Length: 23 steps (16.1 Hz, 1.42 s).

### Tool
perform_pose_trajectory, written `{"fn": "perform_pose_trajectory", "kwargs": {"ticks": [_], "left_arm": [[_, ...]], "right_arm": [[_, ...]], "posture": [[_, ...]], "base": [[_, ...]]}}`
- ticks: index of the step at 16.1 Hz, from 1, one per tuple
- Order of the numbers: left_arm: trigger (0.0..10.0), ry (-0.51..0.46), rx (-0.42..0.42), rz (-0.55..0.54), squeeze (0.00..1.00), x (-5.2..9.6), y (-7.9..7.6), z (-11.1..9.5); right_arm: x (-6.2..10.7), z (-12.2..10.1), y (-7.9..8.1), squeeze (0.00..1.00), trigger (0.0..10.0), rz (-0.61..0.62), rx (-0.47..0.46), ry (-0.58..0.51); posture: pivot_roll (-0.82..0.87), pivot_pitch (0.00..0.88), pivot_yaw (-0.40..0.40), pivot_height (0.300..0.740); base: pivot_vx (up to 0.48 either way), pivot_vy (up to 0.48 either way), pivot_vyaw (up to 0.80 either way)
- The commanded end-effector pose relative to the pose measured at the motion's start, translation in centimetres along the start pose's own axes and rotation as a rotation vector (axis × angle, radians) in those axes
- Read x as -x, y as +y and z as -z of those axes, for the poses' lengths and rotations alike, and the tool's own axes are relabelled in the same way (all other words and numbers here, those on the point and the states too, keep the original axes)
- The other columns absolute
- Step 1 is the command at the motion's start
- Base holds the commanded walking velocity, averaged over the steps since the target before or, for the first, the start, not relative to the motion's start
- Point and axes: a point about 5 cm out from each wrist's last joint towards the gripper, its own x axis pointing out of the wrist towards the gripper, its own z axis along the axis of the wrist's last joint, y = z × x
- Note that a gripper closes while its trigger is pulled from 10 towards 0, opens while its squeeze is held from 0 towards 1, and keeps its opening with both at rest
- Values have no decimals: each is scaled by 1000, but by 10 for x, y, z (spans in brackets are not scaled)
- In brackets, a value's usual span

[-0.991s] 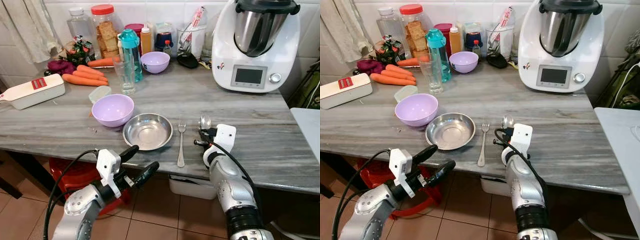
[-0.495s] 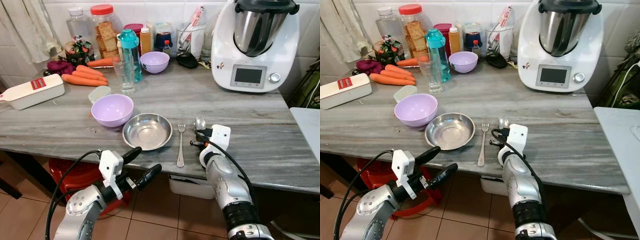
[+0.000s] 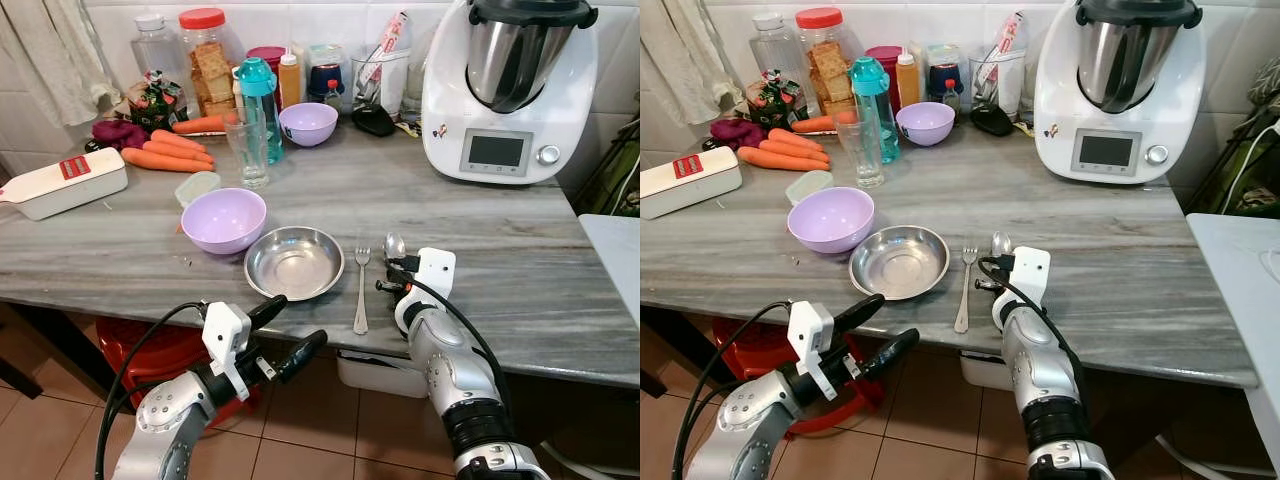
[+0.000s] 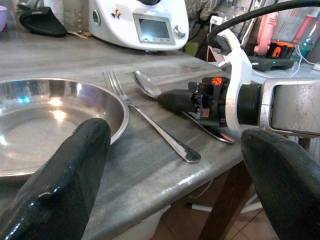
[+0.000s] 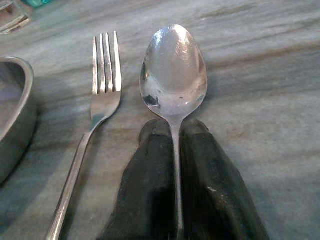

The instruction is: Setting the table

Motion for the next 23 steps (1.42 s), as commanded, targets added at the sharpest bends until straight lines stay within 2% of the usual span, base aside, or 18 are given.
{"fn": "perform_pose_trajectory", "kwargs": {"ticks": [1, 6, 13, 15, 16, 18, 20, 21, 23], "left_arm": [[10000, 6, -15, 4, 0, 0, -1, 0], [10000, 8, -12, 12, 0, -1, -1, 1], [10000, 8, -16, 12, 0, -2, 1, 2], [10000, 4, -19, 7, 0, -2, 2, 2], [10000, -2, -23, 4, 0, -2, 2, 1], [10000, -27, -28, -12, 0, -4, 3, -2], [10000, -41, -31, -24, 0, -5, 3, -5], [10000, -52, -33, -36, 0, -7, 4, -7], [10000, -73, -45, -89, 0, -9, 5, -9]], "right_arm": [[1, 11, 1, 1000, 10000, -7, 2, 49], [3, 10, -3, 1000, 10000, 5, 5, 38], [15, -25, -9, 1000, 10000, 13, 66, -152], [29, -34, -12, 1000, 10000, 18, 151, -238], [34, -36, -14, 1000, 10000, 23, 162, -269], [55, -37, -19, 1000, 10000, 22, 294, -372], [68, -32, -29, 1000, 10000, 48, 341, -394], [79, -29, -37, 1000, 10000, 69, 389, -408], [93, -25, -51, 1000, 10000, 117, 408, -411]], "posture": [[-10, 0, 34, 740], [-15, 0, 35, 740], [-11, 0, 30, 740], [-8, 0, 31, 740], [-7, 0, 32, 740], [-11, 0, 34, 740], [-14, 0, 36, 740], [-23, 0, 40, 740], [-34, 0, 49, 740]], "base": [[0, 0, 0], [0, 0, 0], [0, 0, 0], [0, 0, 0], [0, 0, 0], [0, 0, 0], [0, 0, 0], [0, 0, 0], [0, 0, 0]]}}
